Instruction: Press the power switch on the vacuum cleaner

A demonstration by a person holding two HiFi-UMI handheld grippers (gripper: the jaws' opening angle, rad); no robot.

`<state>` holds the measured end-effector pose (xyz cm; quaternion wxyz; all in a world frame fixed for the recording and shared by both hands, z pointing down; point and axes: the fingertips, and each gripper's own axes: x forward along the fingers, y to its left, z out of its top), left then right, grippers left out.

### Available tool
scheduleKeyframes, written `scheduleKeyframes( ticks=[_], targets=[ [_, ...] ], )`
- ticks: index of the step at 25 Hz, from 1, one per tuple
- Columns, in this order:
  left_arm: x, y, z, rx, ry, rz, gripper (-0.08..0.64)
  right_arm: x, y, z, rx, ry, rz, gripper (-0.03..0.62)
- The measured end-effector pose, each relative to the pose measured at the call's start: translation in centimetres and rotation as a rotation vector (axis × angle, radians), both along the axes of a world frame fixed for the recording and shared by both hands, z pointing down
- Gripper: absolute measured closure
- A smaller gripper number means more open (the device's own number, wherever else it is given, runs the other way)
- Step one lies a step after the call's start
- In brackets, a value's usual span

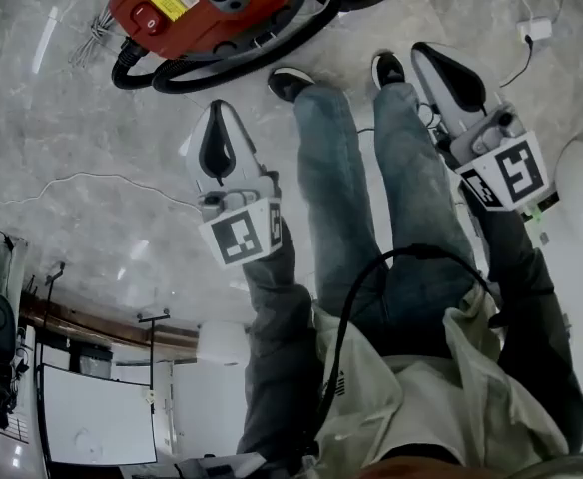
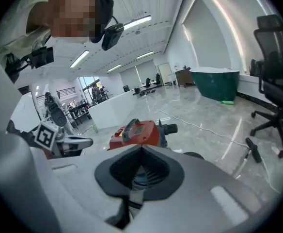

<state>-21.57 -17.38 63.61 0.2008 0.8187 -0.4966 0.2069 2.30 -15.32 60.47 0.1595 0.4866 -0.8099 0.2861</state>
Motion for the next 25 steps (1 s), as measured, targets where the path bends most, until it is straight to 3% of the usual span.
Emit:
scheduleKeyframes(
  ticks=[3, 7, 11, 14, 18, 25],
  targets=[
    [2.1, 5.3, -0.4, -0.05, 0.055, 0.017, 0.56, 2.3, 2.0, -0.1, -0.022, 0.009, 0.041, 0.592],
    [5.5, 10.2, -1.1, -0.061, 0.106, 0.035, 0.56, 4.1, 5.2, 0.1, -0.011, -0.008, 0.016, 0.592],
    [8.1, 13.4, -3.7, 0.046, 0.084, -0.032, 0.56, 6.4, 9.4, -1.1, 0.053, -0.036, -0.004, 0.592],
    [9.4, 17.3, -8.0, 0.104, 0.061, -0.14, 0.56, 7.7, 14.5, -4.3, 0.056, -0.096, -0.038, 0.592],
    [12.6, 22.2, -16.1, 0.154, 0.115, -0.237, 0.56, 7.8, 21.2, -11.7, 0.067, -0.121, -0.19, 0.592],
    [19.7, 32.8, -29.4, 0.128, 0.168, -0.138, 0.56, 7.1, 30.3, -24.9, 0.116, -0.049, -0.331, 0.592]
  ],
)
